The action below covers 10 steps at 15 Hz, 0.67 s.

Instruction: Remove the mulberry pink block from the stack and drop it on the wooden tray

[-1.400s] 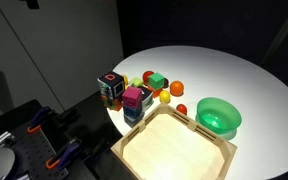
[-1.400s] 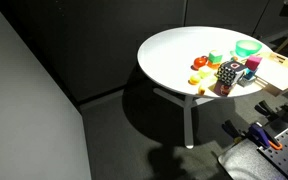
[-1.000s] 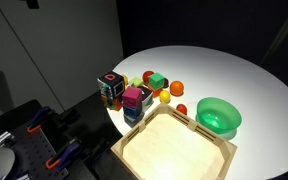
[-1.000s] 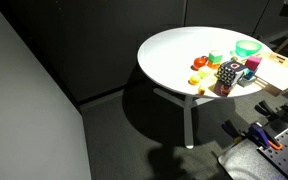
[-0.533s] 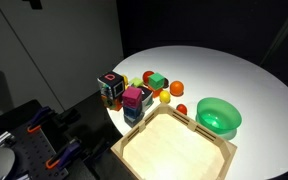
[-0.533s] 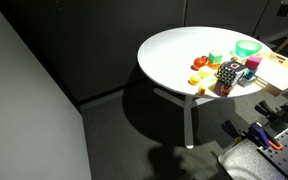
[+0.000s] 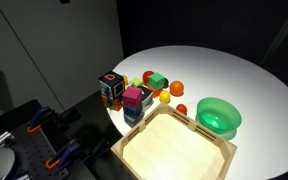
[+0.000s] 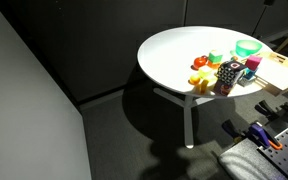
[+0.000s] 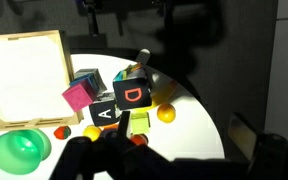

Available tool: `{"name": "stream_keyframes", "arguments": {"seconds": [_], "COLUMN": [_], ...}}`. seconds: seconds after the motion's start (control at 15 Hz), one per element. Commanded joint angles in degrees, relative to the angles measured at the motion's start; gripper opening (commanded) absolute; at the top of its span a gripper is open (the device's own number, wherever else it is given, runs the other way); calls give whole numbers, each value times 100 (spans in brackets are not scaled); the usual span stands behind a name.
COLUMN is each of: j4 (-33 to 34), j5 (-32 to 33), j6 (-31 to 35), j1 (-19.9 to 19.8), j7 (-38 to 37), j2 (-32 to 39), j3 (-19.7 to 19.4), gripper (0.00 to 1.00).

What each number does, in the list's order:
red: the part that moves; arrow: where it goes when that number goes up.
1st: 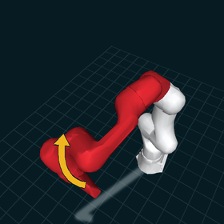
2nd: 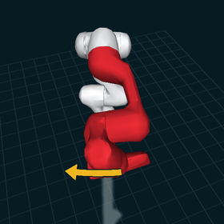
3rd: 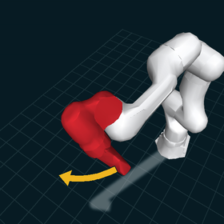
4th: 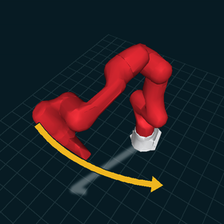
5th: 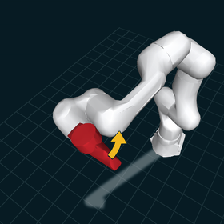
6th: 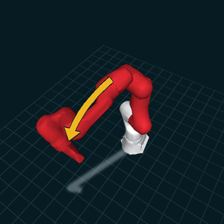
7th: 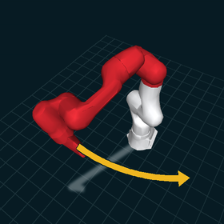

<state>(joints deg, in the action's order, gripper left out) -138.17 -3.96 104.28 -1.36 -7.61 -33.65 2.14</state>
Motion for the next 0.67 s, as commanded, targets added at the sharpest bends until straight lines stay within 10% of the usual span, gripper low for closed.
{"name": "stream_keyframes", "arguments": {"seconds": [0.0, 0.6], "j4": [298, 307], "j5": [392, 682], "j6": [94, 281], "j1": [-175, -316], "j7": [131, 948], "j2": [239, 318], "j3": [-128, -709], "gripper": [100, 100]}}
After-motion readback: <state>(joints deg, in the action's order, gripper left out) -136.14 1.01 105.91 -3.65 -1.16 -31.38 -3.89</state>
